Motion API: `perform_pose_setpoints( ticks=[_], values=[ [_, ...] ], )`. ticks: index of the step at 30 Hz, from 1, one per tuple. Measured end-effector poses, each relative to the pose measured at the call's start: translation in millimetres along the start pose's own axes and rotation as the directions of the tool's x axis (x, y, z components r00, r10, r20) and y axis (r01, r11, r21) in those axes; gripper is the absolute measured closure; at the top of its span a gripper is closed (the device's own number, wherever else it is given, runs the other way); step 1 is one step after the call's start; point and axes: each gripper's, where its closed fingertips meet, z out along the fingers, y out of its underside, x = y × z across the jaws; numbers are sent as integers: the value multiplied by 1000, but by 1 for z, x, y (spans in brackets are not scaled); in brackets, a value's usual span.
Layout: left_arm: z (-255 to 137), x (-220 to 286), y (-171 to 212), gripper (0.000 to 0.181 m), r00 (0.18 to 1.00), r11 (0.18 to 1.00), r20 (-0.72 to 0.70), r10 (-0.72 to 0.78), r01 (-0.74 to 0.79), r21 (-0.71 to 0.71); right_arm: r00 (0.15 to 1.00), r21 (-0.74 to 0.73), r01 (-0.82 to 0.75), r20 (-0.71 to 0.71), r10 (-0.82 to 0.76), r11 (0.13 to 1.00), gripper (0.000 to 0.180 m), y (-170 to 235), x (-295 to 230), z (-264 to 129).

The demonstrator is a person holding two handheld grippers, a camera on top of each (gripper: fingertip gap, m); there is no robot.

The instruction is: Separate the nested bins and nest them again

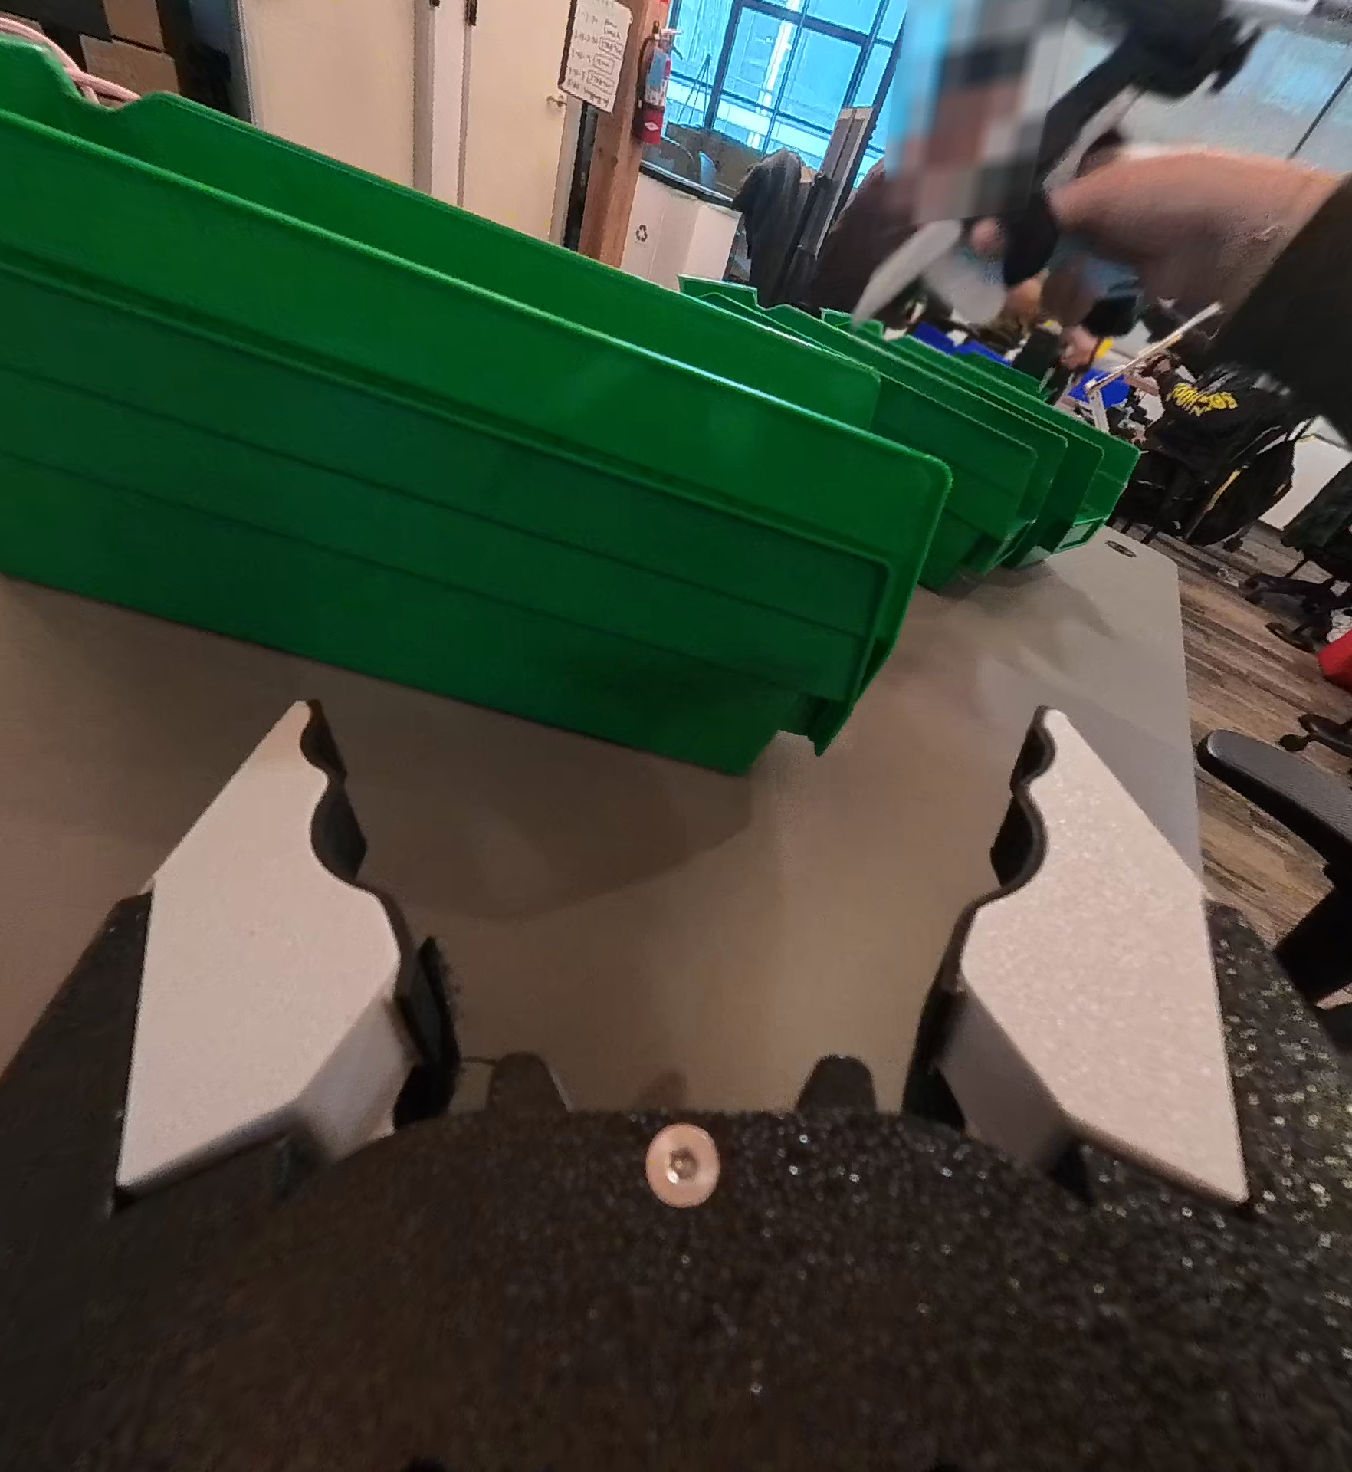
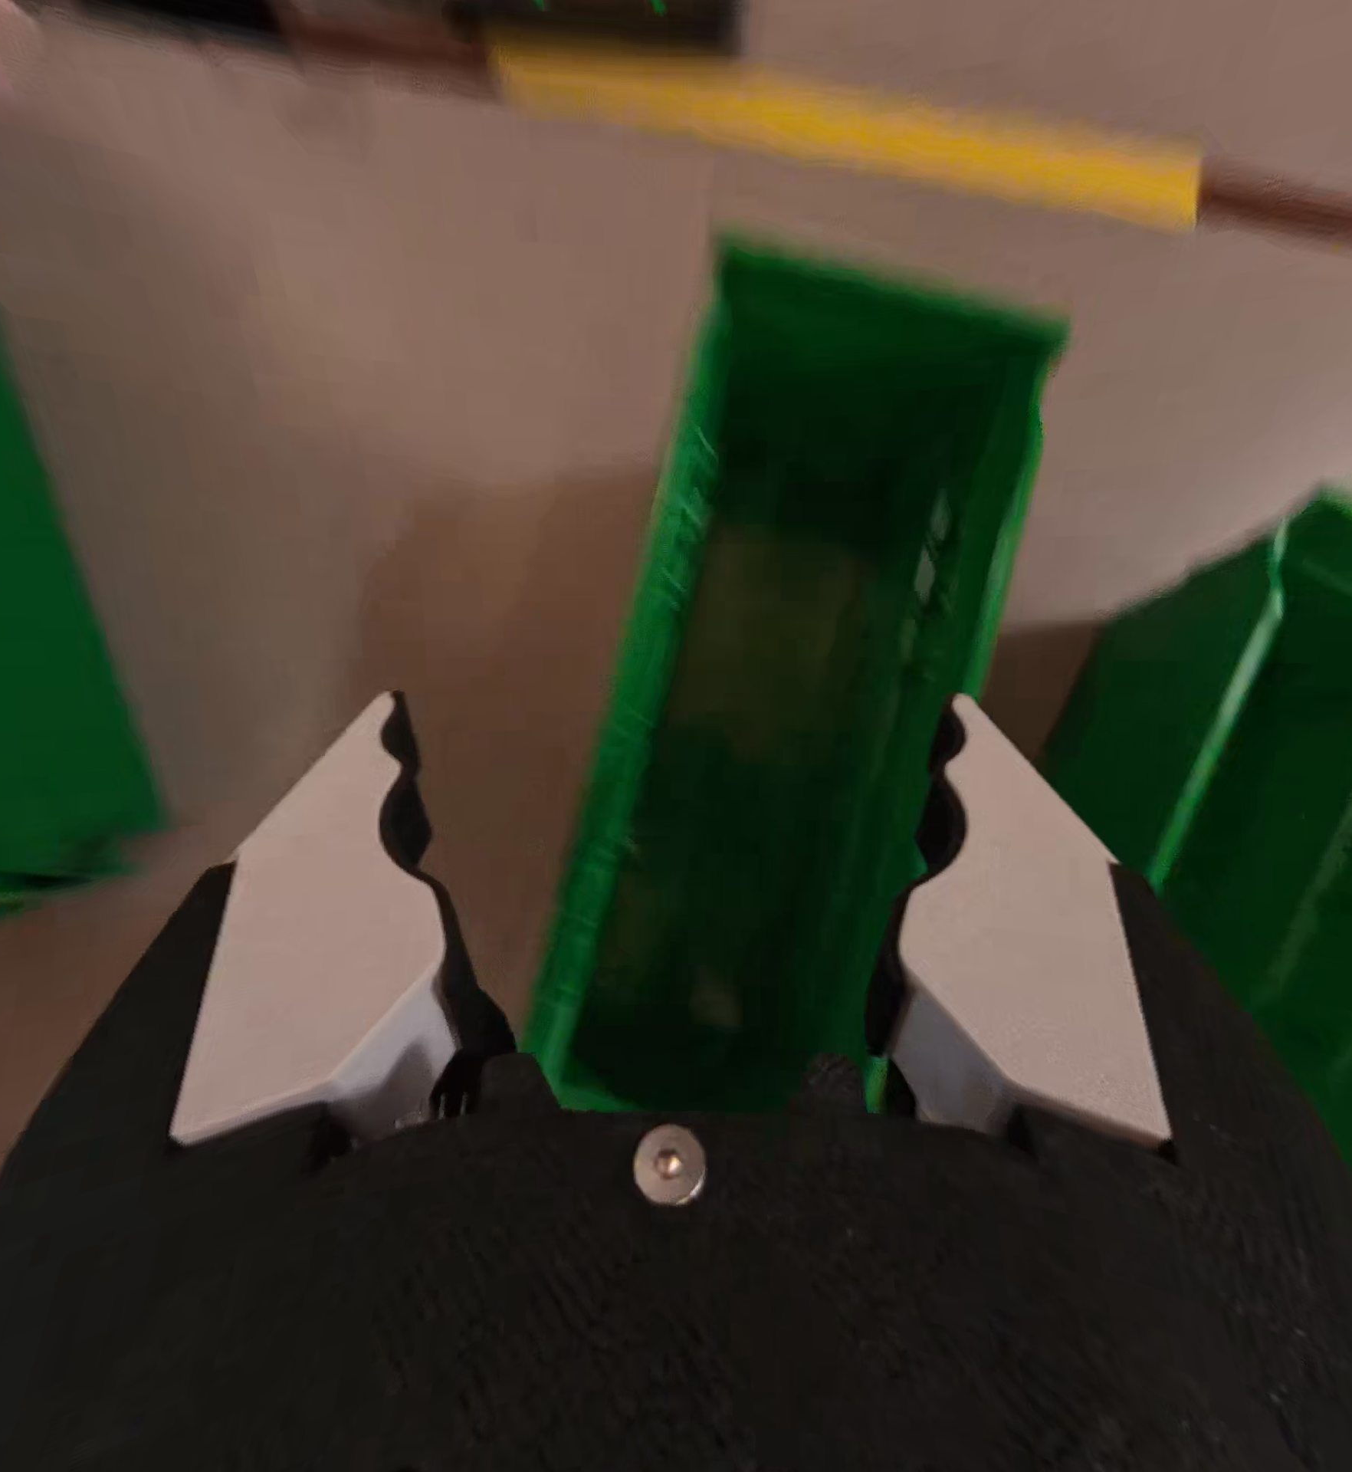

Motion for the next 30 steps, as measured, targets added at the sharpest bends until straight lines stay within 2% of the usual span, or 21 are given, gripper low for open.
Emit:
perform_pose_setpoints(
  ticks=[2, 4, 6, 8, 10, 11, 14, 17, 21, 22, 25, 30],
  values=[
    [1, -1, -1, 22, 1000, 1000, 7, 6, -6, -2, 988, 209, 16, 145, -47, 978, 63, -45, -51, -33],
    [1, -1, -1, 22, 1000, 1000, 10, 15, -15, 0, 946, 289, 65, 287, -151, 955, 64, -66, -119, -57],
    [1, 0, 0, 22, 1000, 1000, 11, 18, -18, -4, 884, 257, 175, 383, -266, 950, 54, -64, -188, -60],
    [0, 0, 0, 22, 1000, 1000, 5, 5, -5, -2, 786, 215, 275, 510, -348, 937, 55, -54, -256, -57],
    [-1, 0, -1, 22, 1000, 1000, 4, 1, -1, 6, 741, 170, 315, 571, -354, 934, 56, -51, -302, -46],
    [-2, 0, -2, 22, 1000, 1000, 3, 0, 0, 13, 758, 143, 353, 536, -372, 925, 55, -52, -312, -32],
    [-3, 1, -5, 22, 1000, 1000, -2, 2, -2, 22, 817, 8, 493, 340, -466, 870, 36, -50, -314, 15],
    [-2, 2, -4, 23, 1000, 1000, -8, -1, 1, 19, 828, -131, 505, 352, -436, 853, 27, -34, -329, 37],
    [0, 4, -2, 24, 1000, 1000, -21, -2, 2, -1, 834, -241, 550, 210, -510, 800, 36, -31, -313, 53],
    [0, 4, -2, 25, 1000, 1000, -21, 1, -1, -1, 838, -273, 545, 208, -504, 793, 41, -27, -312, 54],
    [-1, 4, -3, 26, 1000, 1000, -24, -3, 3, 4, 857, -302, 514, 218, -466, 803, 68, -27, -318, 51],
    [-7, -2, -11, 27, 1000, 999, 13, 8, -9, 41, 840, -243, 526, 295, -455, 815, 80, -33, -348, 41]
  ],
)
